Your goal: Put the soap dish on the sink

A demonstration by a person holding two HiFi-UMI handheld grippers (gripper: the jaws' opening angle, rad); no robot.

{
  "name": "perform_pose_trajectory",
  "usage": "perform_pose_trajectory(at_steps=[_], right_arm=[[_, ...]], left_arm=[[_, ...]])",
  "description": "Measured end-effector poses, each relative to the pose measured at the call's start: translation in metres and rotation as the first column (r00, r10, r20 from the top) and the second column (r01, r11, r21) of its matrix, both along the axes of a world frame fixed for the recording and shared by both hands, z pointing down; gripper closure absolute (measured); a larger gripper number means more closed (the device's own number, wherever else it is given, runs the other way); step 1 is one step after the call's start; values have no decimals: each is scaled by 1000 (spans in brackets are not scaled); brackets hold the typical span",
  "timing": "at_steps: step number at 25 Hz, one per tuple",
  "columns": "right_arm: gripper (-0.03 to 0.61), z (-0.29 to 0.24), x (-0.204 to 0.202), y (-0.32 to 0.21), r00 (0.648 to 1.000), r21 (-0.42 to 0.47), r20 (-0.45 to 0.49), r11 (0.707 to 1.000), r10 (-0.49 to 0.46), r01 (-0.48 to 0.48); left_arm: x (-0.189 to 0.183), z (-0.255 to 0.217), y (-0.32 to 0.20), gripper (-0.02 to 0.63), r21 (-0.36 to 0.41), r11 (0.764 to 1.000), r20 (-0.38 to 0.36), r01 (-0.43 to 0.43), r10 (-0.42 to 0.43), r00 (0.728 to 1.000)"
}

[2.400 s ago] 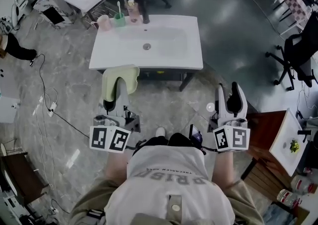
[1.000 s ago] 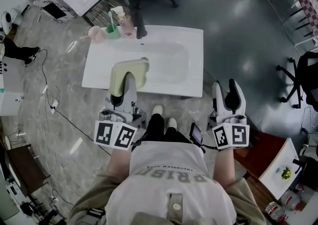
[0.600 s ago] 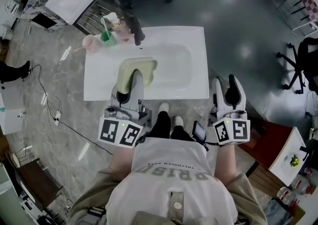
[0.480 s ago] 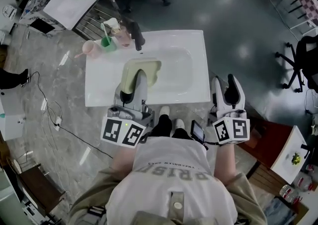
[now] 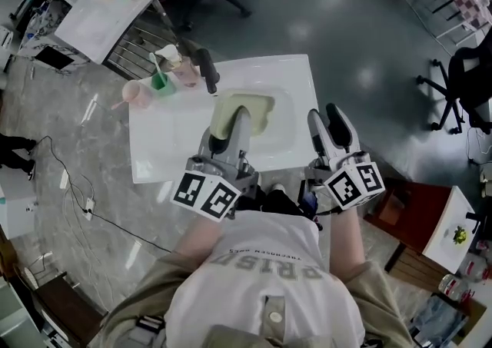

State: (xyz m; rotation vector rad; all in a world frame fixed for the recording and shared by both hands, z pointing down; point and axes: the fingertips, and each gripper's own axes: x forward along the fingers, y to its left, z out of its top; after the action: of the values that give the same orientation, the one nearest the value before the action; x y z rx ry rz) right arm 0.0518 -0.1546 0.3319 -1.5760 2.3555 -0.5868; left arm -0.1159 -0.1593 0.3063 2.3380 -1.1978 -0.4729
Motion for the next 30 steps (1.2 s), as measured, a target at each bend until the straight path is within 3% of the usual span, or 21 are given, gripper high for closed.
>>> perform_pose_trajectory(at_steps=[6, 13, 21, 25, 28, 30], right_arm=[[359, 25, -35, -10, 962, -108, 197, 971, -189, 213], [376, 46, -37, -17, 873, -157, 418, 927, -251, 341], [396, 65, -44, -25, 815, -186, 502, 884, -290, 428], [413, 73, -44, -28, 813, -205, 504, 874, -291, 440], [483, 77, -45, -29, 813, -216, 507, 871, -287, 442], [495, 79, -45, -29, 809, -222, 517, 869, -279, 441]], left_arm=[[25, 19, -7, 595, -95, 994, -124, -58, 46, 991], [51, 36, -16, 595, -157, 985, -198, -76, 44, 979], [65, 61, -22, 595, -229, 968, -262, -104, 41, 964], [68, 72, -24, 595, -256, 960, -273, -111, 38, 961], [65, 84, -27, 595, -286, 951, -281, -117, 34, 959], [64, 91, -27, 595, -313, 942, -309, -124, 22, 951]])
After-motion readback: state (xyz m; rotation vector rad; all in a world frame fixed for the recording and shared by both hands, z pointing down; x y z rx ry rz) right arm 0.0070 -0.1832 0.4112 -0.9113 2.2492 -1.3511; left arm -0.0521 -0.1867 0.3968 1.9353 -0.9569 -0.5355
